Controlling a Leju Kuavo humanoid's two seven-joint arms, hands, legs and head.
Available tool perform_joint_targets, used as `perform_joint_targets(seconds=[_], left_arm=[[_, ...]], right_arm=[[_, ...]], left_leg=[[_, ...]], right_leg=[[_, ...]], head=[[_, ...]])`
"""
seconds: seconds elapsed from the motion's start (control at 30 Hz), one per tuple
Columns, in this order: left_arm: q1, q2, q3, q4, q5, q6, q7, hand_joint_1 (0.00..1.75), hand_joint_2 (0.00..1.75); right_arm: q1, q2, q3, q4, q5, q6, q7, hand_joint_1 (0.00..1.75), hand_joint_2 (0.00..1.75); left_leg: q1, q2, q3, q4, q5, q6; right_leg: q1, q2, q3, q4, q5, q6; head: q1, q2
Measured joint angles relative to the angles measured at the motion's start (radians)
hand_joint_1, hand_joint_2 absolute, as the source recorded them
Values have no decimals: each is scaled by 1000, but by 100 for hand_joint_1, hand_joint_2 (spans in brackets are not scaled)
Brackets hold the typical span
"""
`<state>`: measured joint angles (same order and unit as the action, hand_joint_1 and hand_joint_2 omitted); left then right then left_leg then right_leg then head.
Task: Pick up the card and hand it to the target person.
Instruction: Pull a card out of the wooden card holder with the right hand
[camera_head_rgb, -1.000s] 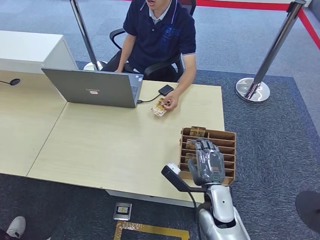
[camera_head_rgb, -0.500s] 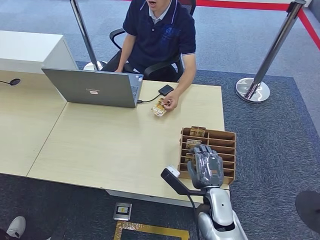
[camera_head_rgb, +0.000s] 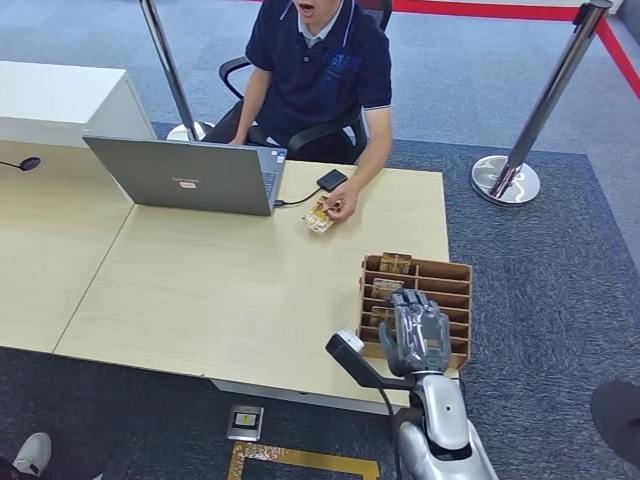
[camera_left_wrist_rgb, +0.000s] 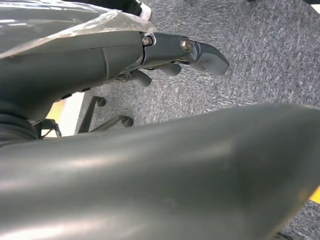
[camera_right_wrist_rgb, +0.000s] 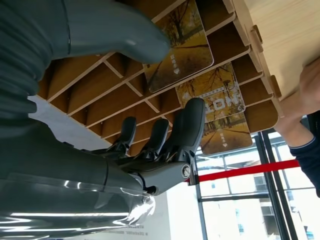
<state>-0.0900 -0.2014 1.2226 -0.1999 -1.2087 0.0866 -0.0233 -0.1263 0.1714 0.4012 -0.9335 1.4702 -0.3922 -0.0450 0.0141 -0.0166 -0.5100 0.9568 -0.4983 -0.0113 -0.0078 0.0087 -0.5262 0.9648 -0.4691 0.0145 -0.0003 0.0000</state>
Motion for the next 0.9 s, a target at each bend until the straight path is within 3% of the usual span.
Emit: perform_joint_targets(seconds=[0.27,0.9], left_arm=[[0,0,0,0,0,0,0,0,0],[0,0,0,0,0,0,0,0,0]], right_arm=[[-16,3,-14,29,-1,-6,-5,89,175],[-39,12,-33,78,-10,-12,-13,91,175]], left_leg=[[0,0,0,0,0,0],[0,0,0,0,0,0]], right_leg=[[0,0,0,0,0,0],[0,0,0,0,0,0]], head=[[0,0],[0,0]])
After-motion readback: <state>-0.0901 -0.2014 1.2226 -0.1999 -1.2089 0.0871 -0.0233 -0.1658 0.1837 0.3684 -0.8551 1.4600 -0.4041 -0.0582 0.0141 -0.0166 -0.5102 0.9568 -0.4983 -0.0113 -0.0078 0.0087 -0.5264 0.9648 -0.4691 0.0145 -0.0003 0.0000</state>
